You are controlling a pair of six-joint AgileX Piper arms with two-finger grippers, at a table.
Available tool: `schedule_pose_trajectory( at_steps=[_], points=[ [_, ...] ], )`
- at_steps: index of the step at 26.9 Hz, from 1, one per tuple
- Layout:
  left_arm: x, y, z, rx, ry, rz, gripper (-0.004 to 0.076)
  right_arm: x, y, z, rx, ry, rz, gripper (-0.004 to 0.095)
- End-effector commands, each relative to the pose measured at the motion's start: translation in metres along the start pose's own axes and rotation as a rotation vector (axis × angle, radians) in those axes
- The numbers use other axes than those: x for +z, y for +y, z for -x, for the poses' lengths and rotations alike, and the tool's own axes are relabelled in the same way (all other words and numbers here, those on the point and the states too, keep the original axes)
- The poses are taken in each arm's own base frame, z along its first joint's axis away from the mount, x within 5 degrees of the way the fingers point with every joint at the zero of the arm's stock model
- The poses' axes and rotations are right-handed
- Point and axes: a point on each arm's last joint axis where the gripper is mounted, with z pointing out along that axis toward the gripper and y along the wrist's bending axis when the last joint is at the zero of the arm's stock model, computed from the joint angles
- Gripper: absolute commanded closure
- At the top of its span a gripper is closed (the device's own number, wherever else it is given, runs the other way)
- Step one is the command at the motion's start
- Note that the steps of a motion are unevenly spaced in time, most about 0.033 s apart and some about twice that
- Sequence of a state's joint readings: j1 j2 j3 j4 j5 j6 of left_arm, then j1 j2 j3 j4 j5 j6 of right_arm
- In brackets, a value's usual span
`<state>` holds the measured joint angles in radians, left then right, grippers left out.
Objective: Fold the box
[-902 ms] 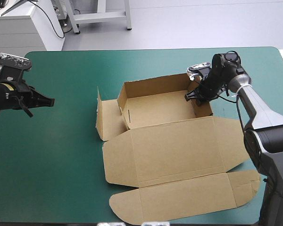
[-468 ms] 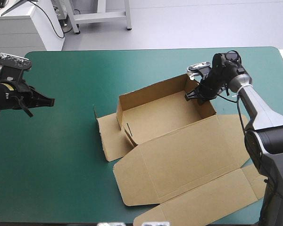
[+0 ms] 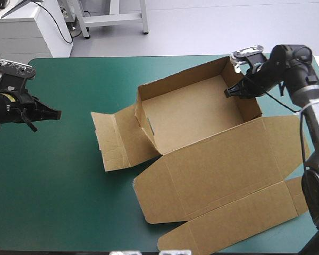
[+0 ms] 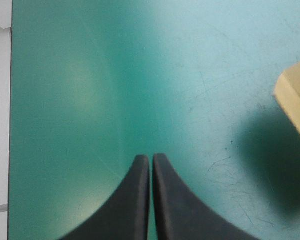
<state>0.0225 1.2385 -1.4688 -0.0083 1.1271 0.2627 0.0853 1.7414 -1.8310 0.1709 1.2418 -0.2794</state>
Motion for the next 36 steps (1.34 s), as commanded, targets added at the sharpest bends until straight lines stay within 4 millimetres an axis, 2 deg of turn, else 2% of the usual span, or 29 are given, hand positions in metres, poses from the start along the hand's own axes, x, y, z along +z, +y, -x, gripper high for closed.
schedule_pose_trajectory(
  at_steps=[1,5,8,12,15,22,25,26,31,36],
  points=[
    [-0.01,0.003,0.008,-0.008,-0.084,0.03,0.0717,-0.06,-0.006,-0.004,0.03,-0.172,0.053,0.0929],
    [0.0,0.003,0.009,-0.008,-0.061,0.024,0.0717,-0.083,-0.02,-0.015,0.065,-0.25,0.095,0.0929],
    [0.013,0.003,0.01,-0.011,-0.031,0.011,0.0717,-0.094,-0.032,-0.022,0.106,-0.277,0.076,0.0929],
    [0.035,0.002,0.011,-0.019,0.004,-0.011,0.0717,-0.102,-0.039,-0.026,0.13,-0.294,0.057,0.0929],
    [0.058,-0.004,0.016,-0.079,-0.003,-0.1,0.0717,-0.104,-0.038,-0.026,0.13,-0.302,0.065,0.0929],
    [0.097,-0.022,0.026,-0.198,0.001,-0.333,0.0717,-0.105,-0.033,-0.024,0.136,-0.329,0.12,0.0929],
    [0.113,-0.033,0.028,-0.229,0.025,-0.461,0.0717,-0.105,-0.033,-0.024,0.136,-0.329,0.12,0.0929],
    [0.121,-0.04,0.028,-0.249,0.044,-0.551,0.0717,-0.105,-0.033,-0.024,0.138,-0.329,0.12,0.0929],
    [0.129,-0.058,0.035,-0.297,0.025,-0.825,0.0717,-0.107,-0.029,-0.021,0.142,-0.354,0.172,0.0929],
    [0.113,-0.069,0.046,-0.314,-0.087,-1.066,0.0717,-0.107,-0.028,-0.021,0.14,-0.359,0.183,0.0927]
  ],
)
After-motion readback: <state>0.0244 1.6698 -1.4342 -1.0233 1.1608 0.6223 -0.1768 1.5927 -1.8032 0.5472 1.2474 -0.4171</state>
